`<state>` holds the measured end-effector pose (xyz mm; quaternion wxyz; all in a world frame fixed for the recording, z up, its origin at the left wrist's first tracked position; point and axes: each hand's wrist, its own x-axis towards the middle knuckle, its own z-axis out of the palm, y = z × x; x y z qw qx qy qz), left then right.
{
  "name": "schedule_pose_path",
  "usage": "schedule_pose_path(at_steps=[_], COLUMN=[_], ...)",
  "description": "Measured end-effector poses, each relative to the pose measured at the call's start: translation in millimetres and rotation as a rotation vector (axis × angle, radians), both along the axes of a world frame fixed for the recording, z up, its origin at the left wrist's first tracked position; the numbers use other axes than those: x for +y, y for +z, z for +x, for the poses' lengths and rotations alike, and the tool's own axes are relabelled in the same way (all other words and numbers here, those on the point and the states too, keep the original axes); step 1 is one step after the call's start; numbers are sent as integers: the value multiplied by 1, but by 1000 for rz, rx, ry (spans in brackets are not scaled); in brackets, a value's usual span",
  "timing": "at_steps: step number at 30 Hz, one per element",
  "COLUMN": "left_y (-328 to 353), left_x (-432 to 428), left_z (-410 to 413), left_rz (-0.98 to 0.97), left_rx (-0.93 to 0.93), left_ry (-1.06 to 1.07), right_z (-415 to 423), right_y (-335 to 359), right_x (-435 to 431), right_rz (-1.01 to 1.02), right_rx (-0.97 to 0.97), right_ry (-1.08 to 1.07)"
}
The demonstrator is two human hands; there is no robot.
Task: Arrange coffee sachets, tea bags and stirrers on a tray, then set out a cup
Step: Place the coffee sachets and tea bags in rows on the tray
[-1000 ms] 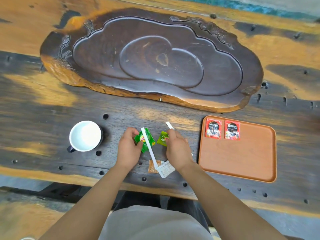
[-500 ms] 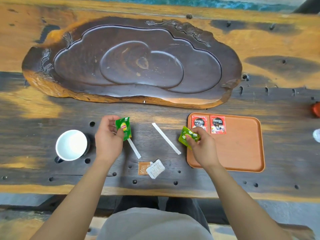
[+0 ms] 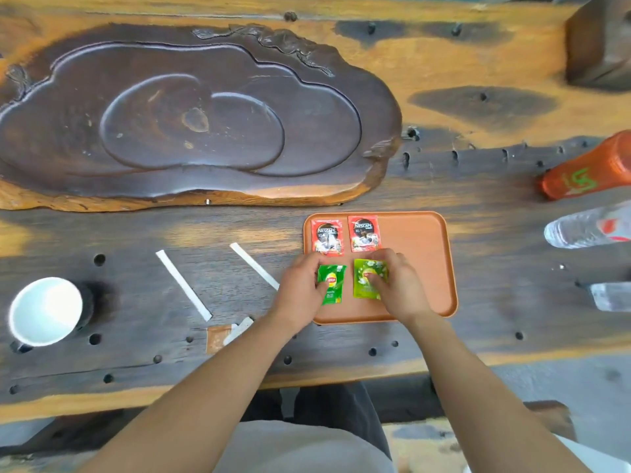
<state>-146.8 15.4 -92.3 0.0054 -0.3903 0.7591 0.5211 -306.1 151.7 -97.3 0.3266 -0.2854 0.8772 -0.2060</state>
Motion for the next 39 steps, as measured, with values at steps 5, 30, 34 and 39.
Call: schedule_pose_path(at_steps=[5, 30, 34, 39], left_y=[-11, -24, -17, -11], left_x=[12, 30, 20, -21], left_z=[-7, -2, 24, 88], left_rz=[-331, -534, -517, -519], left_rx=[-143, -167, -121, -210], left_ry=[-103, -319, -200, 190], right_z=[-3, 20, 41, 84], right_y=[-14, -24, -15, -7], right_x=[14, 25, 15, -30], right_rz=[-3, -22, -113, -179], right_rx=[200, 352, 379, 346], right_ry=[37, 243, 250, 354])
